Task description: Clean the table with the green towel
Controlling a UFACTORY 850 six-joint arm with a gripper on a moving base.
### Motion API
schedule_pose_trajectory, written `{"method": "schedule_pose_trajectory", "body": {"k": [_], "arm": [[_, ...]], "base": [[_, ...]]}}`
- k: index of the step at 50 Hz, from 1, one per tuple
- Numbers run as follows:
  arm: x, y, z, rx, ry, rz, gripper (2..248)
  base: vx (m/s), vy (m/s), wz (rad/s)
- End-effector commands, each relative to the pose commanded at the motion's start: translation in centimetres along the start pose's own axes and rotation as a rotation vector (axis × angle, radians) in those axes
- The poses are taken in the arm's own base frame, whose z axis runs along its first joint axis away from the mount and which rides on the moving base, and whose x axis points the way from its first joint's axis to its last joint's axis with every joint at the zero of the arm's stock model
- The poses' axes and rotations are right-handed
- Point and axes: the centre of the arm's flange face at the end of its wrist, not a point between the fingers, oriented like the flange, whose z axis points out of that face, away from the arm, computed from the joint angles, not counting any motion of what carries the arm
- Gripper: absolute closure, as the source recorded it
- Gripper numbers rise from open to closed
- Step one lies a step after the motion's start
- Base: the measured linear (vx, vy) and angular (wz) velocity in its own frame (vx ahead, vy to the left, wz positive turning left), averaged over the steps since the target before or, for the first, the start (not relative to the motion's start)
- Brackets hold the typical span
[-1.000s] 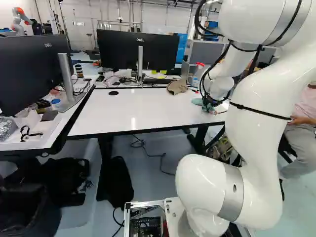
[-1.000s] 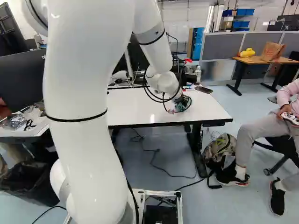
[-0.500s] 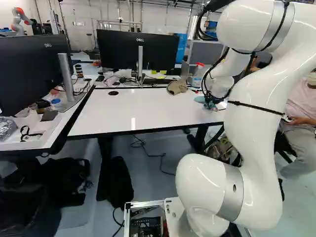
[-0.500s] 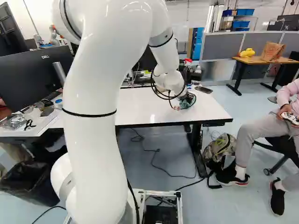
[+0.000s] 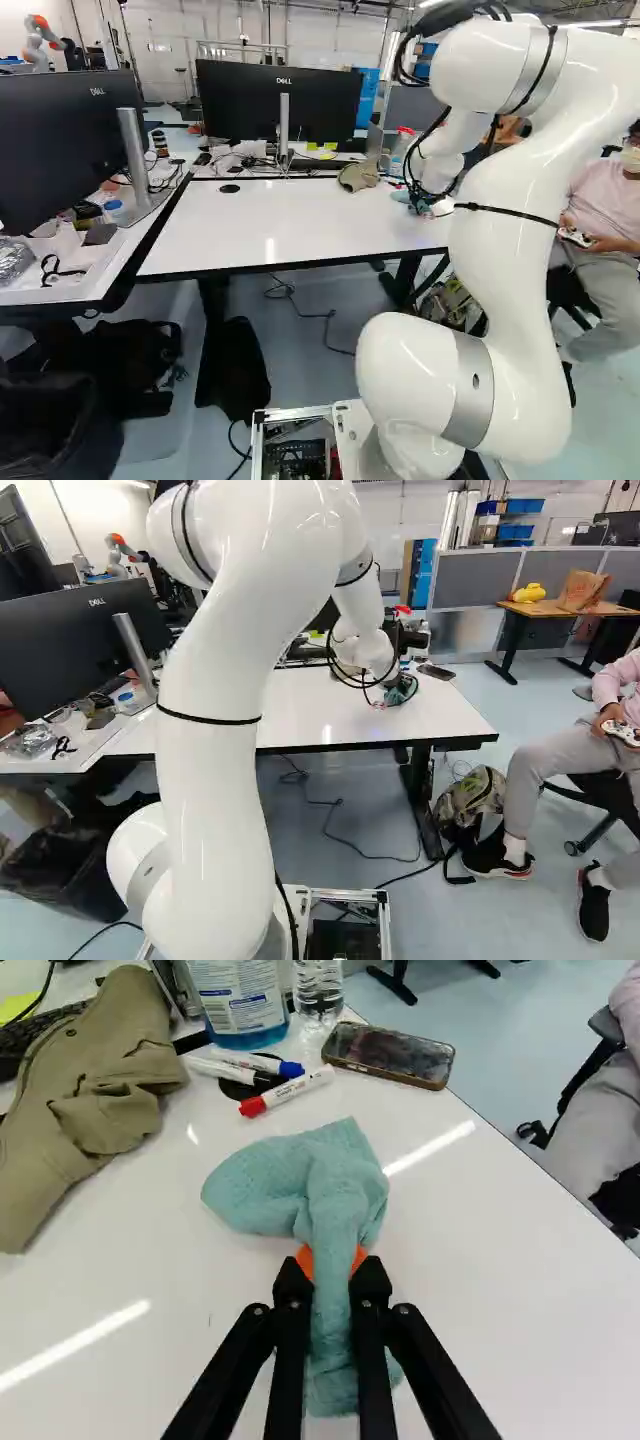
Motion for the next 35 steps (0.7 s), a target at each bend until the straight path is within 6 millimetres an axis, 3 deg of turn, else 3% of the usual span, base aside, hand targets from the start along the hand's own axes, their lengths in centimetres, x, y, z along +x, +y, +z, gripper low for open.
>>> {"method": "schedule_pose_trajectory", "body": {"k": [15,35], "arm": [[0.7,-2.2,0.8,0.024,0.008,-0.024,200],[-1.0,-3.7,-1.2,0.043,-0.011,-0.042,200]], "base": [[0.0,0.0,0.0],[0.0,0.0,0.0]]}}
